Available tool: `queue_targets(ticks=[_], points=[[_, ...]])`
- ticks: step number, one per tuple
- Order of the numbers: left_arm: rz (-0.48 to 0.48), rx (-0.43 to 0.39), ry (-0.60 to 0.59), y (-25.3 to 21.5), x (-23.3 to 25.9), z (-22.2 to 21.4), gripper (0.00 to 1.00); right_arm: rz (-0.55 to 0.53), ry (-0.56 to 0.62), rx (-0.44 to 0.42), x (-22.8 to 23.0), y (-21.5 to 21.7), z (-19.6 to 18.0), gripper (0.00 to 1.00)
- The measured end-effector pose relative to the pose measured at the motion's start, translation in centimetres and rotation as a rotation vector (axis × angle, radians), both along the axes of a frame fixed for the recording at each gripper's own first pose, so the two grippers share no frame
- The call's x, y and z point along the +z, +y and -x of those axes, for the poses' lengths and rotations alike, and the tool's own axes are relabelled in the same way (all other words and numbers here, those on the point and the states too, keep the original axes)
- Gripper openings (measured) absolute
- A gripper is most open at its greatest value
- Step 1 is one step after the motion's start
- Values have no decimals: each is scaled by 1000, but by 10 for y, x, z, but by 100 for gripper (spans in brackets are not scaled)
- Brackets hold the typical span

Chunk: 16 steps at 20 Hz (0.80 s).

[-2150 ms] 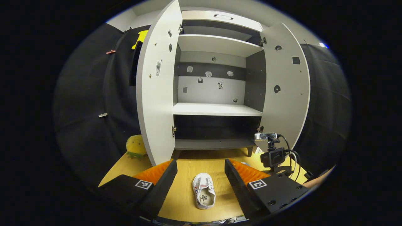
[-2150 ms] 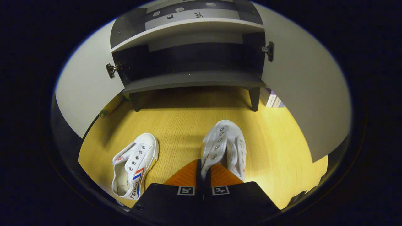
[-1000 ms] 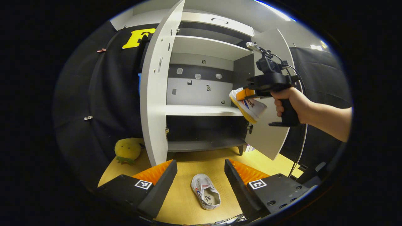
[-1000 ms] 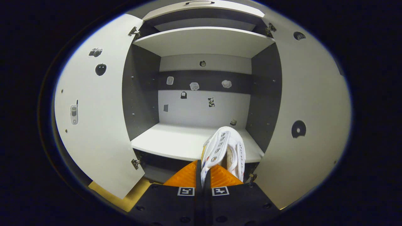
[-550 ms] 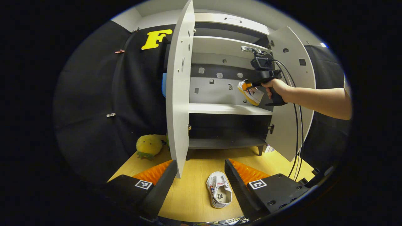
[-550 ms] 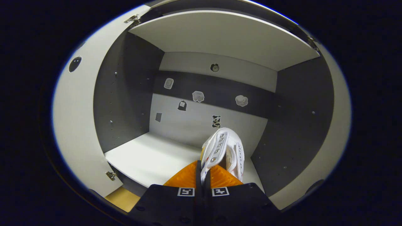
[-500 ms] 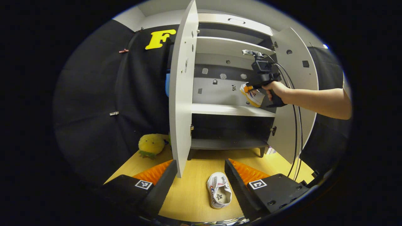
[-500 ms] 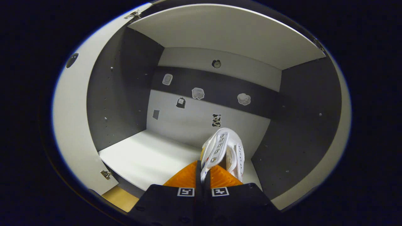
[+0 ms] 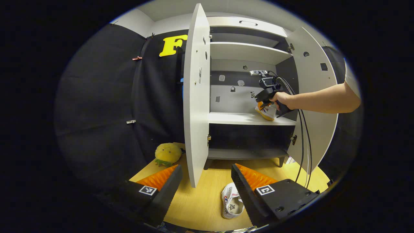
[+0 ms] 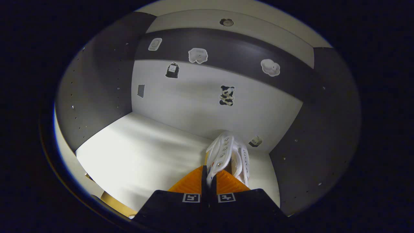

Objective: Grab one shoe with the right hand and put it into the shoe cabinet, grab the other shoe with the left hand and put it into the shoe cabinet; then close the right door with the right hand and the left door with the left hand.

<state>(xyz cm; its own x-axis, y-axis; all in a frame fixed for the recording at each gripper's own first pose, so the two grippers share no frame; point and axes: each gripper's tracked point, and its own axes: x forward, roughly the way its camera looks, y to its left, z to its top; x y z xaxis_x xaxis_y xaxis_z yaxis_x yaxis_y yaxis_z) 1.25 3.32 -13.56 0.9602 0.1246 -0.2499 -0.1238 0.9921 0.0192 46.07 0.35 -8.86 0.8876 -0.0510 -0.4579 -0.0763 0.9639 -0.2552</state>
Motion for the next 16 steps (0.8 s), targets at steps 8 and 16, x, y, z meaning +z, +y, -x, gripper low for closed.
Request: queue_targets(ticks=[8,16], points=[[-12,50,-15,6,7,12,95,-6,45,-39,-14,9,0,11],[16,21,-23,7,7,22,95,-202,33,-8,20,39,58,73]])
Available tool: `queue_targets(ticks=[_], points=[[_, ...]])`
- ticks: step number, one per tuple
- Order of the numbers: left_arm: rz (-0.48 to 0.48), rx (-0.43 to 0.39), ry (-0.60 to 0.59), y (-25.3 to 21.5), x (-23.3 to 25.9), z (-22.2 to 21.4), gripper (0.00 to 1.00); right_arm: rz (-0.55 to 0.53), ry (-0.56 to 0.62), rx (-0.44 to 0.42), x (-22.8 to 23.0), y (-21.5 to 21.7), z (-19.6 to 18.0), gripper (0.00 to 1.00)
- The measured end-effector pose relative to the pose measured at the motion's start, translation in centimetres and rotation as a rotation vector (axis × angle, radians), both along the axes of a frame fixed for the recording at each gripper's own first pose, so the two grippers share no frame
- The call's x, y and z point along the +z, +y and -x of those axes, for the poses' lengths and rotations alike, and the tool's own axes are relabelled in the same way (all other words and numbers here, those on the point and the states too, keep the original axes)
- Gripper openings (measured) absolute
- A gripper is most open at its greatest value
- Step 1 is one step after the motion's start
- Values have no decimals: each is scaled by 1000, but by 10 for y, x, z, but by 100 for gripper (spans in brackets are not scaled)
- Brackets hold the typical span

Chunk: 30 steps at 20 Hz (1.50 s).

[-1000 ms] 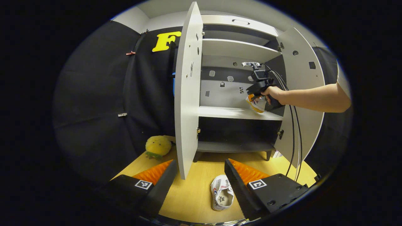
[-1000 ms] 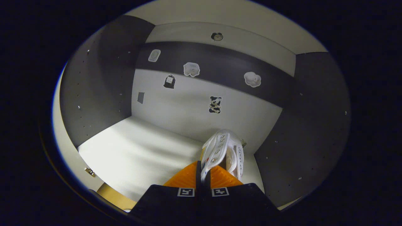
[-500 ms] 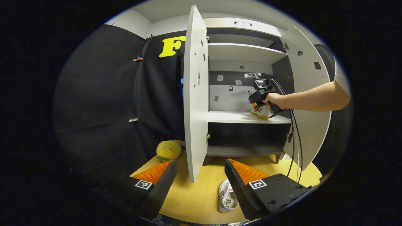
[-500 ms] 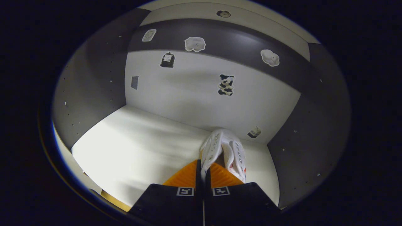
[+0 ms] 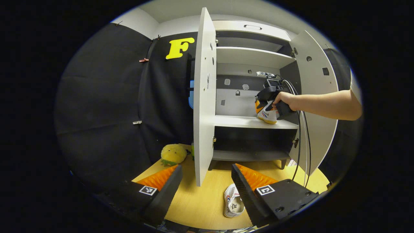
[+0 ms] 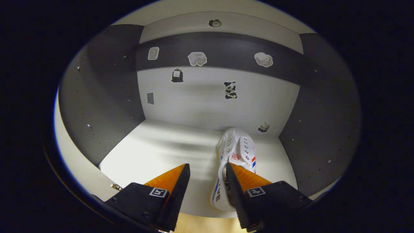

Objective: Grab one shoe with the right hand and put it into the shoe cabinet, grab the other shoe with the left hand and put it into the shoe cabinet; then close the right door with the right hand and the left door with the left hand.

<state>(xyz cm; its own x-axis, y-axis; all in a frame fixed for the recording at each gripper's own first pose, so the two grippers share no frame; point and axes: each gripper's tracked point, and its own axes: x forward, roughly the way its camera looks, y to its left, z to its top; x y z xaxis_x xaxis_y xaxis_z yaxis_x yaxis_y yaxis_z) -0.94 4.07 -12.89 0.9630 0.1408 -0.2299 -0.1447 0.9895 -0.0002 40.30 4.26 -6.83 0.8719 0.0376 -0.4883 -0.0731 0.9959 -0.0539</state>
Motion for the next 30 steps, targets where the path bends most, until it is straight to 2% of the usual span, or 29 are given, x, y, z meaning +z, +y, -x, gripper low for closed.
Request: queue_targets(ticks=[2,3,4,7,10,15,24,30], points=[[-6,-4,-1,4,-2,3,95,-13,-34,17,12,4,19,87],[-12,-14,1,4,-3,4,95,-14,-53,19,18,5,31,91],[-15,-26,2,4,-4,5,95,-24,-74,17,25,6,43,100],[13,-61,15,4,-13,3,95,-63,-154,37,52,13,84,100],[23,-108,37,5,-25,0,95,-39,-261,48,76,10,123,100],[8,-193,70,5,-50,-8,95,-100,-324,21,75,9,190,100],[31,-305,175,-3,-117,-11,95,-126,-315,-104,13,-34,285,99],[165,-386,313,-34,-175,-16,95,-134,-207,-193,-57,-56,354,99]])
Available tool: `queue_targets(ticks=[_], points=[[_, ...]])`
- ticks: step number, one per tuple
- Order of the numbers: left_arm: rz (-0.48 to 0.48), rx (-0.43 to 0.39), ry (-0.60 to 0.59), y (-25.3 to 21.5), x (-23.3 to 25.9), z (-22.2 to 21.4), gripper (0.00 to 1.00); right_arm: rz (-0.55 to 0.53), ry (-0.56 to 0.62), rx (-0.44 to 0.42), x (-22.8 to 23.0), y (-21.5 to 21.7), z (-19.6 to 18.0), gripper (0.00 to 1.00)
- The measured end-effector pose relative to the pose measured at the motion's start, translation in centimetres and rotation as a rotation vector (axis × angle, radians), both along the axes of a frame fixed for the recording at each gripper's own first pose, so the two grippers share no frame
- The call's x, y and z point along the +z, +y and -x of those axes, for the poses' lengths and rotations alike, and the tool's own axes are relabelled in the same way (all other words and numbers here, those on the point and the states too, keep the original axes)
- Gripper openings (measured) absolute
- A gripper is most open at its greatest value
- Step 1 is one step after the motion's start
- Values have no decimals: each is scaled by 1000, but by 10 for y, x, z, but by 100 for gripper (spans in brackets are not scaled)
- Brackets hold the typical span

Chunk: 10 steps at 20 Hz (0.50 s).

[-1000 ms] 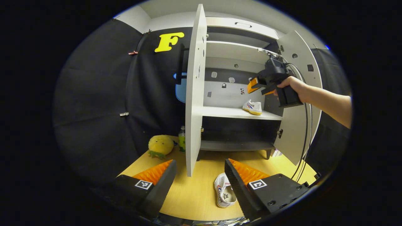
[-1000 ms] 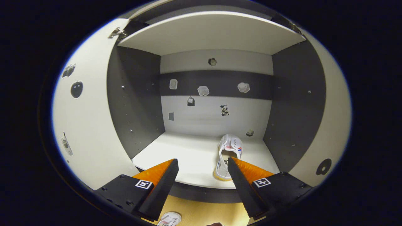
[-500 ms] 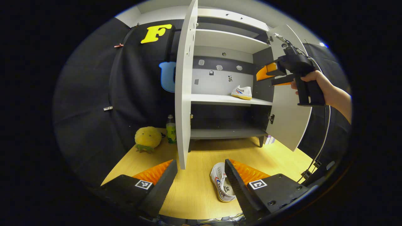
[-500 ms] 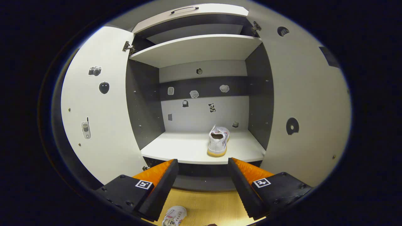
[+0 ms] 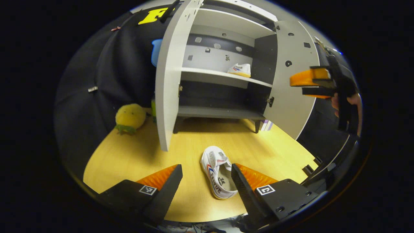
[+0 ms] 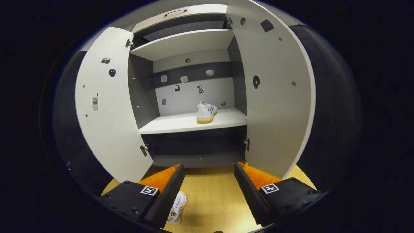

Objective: Grab one shoe with the right hand and put it into the shoe cabinet, grab the other shoe with the left hand and put it into the shoe cabinet; then close the right door with the right hand and the left door with the left hand.

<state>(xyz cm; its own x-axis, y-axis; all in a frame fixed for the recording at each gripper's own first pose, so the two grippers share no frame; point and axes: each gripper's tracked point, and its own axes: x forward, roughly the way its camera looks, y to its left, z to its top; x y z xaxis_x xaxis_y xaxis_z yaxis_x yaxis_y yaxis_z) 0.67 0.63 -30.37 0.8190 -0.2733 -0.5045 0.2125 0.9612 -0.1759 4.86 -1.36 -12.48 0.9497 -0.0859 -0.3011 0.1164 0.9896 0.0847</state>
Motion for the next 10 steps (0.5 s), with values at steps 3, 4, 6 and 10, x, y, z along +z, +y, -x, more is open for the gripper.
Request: queue_targets(ticks=[3,4,6,10], points=[[-7,-31,48,-9,-29,-11,96,-2,58,-44,-31,-10,32,99],[-35,-45,55,-9,-39,-17,96,4,69,-53,-40,-11,42,99],[-73,-71,68,-12,-57,-30,96,20,99,-77,-58,-16,61,99],[-119,-91,114,-18,-93,-52,96,47,172,-104,-81,-24,90,99]])
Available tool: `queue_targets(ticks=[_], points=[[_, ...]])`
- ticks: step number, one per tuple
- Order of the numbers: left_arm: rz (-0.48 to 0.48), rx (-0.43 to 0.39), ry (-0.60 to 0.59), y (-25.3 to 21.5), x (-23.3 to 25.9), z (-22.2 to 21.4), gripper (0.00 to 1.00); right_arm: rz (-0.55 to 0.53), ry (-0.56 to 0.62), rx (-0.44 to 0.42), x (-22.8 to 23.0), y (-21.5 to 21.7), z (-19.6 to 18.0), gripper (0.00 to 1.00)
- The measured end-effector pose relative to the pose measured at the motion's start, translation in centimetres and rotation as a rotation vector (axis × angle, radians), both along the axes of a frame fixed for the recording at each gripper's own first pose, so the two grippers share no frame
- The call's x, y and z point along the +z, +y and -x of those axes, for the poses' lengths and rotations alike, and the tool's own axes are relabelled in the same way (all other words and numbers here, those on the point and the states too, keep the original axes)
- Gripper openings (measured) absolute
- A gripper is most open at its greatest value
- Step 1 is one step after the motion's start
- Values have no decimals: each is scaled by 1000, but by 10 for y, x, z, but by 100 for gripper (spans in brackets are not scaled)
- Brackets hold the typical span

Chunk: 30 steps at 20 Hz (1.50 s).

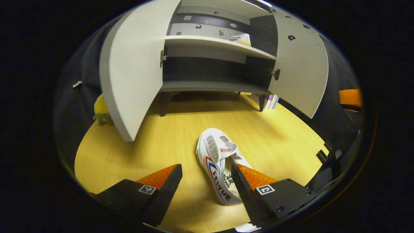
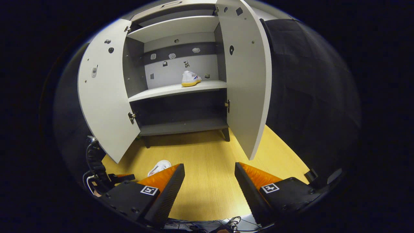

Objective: Grab one shoe with the right hand and put it into the shoe cabinet, grab the other shoe with the left hand and put it into the shoe cabinet; then close the right door with the right hand and the left door with the left hand.

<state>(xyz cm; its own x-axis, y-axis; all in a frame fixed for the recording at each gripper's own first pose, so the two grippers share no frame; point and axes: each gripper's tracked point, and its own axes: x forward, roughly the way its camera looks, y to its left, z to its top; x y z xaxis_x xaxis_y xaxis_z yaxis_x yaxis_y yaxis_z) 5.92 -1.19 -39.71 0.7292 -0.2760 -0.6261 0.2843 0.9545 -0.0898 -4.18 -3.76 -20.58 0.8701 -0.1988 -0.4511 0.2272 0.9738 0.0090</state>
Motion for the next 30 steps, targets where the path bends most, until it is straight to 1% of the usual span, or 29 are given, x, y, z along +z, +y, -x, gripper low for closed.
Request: queue_targets(ticks=[3,7,9,10,11,12,14,15,16,17,18,20,21,22,23,26,30], points=[[-39,-10,19,-6,-21,-15,95,-2,34,-24,-4,-7,14,99],[-105,-29,34,-12,-41,-34,95,13,27,-74,2,-17,32,99],[-134,-34,27,-14,-46,-43,83,7,6,-90,10,-16,39,99],[-143,-38,32,-17,-47,-44,70,9,-2,-91,13,-17,43,99],[-148,-42,29,-20,-47,-45,65,15,-4,-91,14,-19,47,99],[-160,-43,23,-22,-47,-48,55,22,-4,-93,15,-22,50,99],[-207,-40,23,-17,-48,-51,43,29,-7,-98,17,-28,56,99],[-218,-31,22,-13,-50,-53,39,31,-7,-104,17,-31,58,99],[-231,-14,39,-8,-52,-54,30,30,-7,-108,18,-35,60,99],[-239,6,60,-2,-55,-55,24,30,-8,-108,19,-38,61,99],[-223,14,74,-1,-55,-56,13,36,-10,-109,21,-43,62,99],[-196,7,102,-1,-54,-57,8,47,-22,-118,25,-56,64,99],[-192,20,110,-1,-50,-55,8,45,-31,-120,28,-61,63,99],[-196,37,119,0,-46,-56,6,40,-33,-119,30,-67,62,99],[-199,41,107,1,-37,-54,5,38,-38,-117,31,-73,62,99],[-199,32,60,-11,1,-45,6,39,-56,-116,38,-92,56,99],[-128,61,10,-34,68,-42,5,38,-87,-97,48,-114,49,99]])
